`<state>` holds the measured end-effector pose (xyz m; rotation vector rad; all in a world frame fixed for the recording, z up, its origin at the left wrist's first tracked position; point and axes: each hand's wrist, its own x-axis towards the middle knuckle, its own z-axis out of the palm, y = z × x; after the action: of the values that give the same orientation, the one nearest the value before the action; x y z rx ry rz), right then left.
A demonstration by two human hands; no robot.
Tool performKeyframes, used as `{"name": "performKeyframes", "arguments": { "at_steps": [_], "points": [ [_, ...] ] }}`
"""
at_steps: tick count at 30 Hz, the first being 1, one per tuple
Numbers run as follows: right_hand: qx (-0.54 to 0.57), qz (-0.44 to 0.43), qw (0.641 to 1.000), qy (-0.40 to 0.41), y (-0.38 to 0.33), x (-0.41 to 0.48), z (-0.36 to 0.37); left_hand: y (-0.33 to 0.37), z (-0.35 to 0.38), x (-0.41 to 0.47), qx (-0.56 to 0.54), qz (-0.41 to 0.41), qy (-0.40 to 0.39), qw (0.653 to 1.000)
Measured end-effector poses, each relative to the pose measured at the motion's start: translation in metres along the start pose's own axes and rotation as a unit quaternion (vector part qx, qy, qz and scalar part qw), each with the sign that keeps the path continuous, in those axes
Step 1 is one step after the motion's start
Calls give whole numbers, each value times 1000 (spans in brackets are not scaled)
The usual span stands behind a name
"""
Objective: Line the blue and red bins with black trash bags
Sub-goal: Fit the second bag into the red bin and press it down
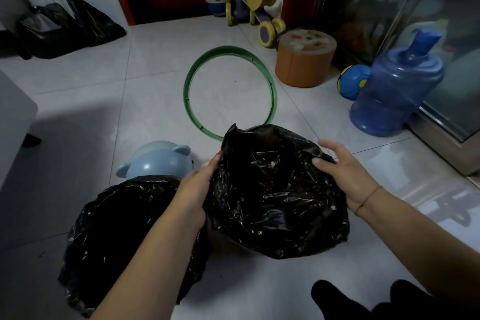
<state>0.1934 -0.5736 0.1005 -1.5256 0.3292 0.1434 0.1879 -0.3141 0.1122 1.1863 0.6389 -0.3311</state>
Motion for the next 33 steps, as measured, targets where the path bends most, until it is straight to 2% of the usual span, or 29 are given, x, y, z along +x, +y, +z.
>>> {"name": "performKeyframes", "arguments": {
  "at_steps": [3, 5, 7, 9, 10, 12, 14, 16, 18, 21, 22, 25, 27, 30, 31, 33],
  "points": [
    [-103, -90, 991, -4, 1, 2, 5, 7, -5, 9, 83, 149, 73, 983],
    [-127, -95, 987, -32, 1, 5, 9, 11, -8, 13, 190, 234, 120, 946],
    [-21, -35, 996, -82, -7, 8, 13, 10, -12, 16, 321, 303, 126, 888],
    [116, 18, 988, -101, -14, 17, 15, 9, -12, 19, 422, 354, 97, 829],
    [123, 31, 987, -94, -19, 21, 16, 9, -12, 21, 452, 371, 72, 808],
    [59, 41, 993, -95, -24, 30, 18, 11, -14, 24, 462, 386, 16, 798],
    [-12, 25, 995, -100, -23, 36, 20, 15, -19, 28, 425, 372, -28, 825],
    [-133, -67, 986, -78, -24, 37, 22, 21, -24, 31, 387, 344, -55, 854],
    [-312, -172, 933, -43, -24, 39, 20, 26, -29, 35, 424, 326, -67, 842],
    [-535, -263, 803, 7, -20, 43, 17, 31, -36, 42, 556, 321, -31, 766],
    [-563, -263, 783, 19, -17, 43, 16, 32, -36, 43, 592, 310, -6, 744],
    [-589, -215, 779, 14, -10, 45, 17, 29, -28, 40, 689, 266, 71, 670],
    [-620, -208, 754, 52, -7, 45, 20, 26, -17, 34, 706, 297, 112, 633],
    [-610, -276, 723, 167, -5, 37, 33, 18, 6, 29, 635, 448, 124, 617],
    [-587, -309, 728, 173, -4, 35, 40, 15, 13, 29, 621, 460, 113, 624],
    [-536, -320, 774, 104, 2, 33, 53, 5, 25, 32, 627, 410, 99, 655]
  ]
}}
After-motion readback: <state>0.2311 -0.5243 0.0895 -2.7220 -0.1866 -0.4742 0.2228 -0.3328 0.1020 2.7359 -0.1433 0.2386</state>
